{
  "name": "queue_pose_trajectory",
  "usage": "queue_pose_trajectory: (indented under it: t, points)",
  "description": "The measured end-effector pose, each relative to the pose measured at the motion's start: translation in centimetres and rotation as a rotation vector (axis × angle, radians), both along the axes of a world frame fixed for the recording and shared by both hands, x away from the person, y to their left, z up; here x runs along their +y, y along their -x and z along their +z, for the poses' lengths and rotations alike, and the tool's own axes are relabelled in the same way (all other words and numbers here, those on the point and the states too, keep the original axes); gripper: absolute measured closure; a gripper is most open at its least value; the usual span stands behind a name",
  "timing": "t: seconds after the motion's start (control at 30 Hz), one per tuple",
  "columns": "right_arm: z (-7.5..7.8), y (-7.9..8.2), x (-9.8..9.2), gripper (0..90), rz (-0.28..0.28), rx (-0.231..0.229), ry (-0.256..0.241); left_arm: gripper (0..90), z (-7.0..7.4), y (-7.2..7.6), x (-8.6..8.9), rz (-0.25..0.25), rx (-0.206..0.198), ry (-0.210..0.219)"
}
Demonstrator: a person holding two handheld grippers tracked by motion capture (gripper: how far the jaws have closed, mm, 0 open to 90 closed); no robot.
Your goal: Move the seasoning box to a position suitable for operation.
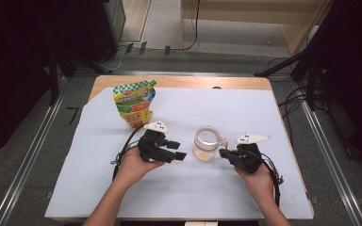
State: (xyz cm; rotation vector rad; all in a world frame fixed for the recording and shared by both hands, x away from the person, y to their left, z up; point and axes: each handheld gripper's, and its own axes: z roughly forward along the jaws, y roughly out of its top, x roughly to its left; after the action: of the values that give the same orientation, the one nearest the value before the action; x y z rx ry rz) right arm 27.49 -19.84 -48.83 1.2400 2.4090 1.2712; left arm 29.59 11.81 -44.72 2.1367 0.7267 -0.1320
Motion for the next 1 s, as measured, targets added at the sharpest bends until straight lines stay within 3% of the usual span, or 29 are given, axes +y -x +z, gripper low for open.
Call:
queue_pose_trajectory:
  t: [0.27, 0.33, 0.37, 0.57, 0.7, 0.8, 1.0]
  points:
    - [-0.3, -1.4, -0.6, 90.0, -0.005, 0.006, -0.010, 41.1, -0.3, -0.6, -0.7, -0.025, 0.010, 0.032]
    - [-0.4, -1.7, -0.6, 90.0, -0.005, 0.001, -0.009, 39.6, -0.4, -0.6, -0.8, -0.026, 0.012, 0.032]
    - [-0.4, -1.8, -0.6, 90.0, -0.008, 0.001, -0.006, 39.1, -0.4, -0.8, -1.2, -0.031, 0.006, 0.009]
    - [-0.4, -3.2, -0.7, 90.0, -0.008, 0.013, -0.001, 33.7, -0.2, -1.7, -2.0, -0.038, -0.012, 0.002]
    - [0.0, -3.0, -1.2, 90.0, 0.014, 0.027, -0.014, 31.1, -0.2, -2.4, -2.1, -0.033, -0.004, 0.012]
    - [0.8, -2.7, -1.8, 90.0, 0.024, 0.015, 0.013, 28.7, -0.1, -2.8, -2.2, -0.036, -0.002, 0.024]
    - [1.3, -3.2, -3.2, 90.0, -0.014, 0.014, 0.021, 19.0, 0.1, -3.9, -3.4, -0.058, 0.001, 0.018]
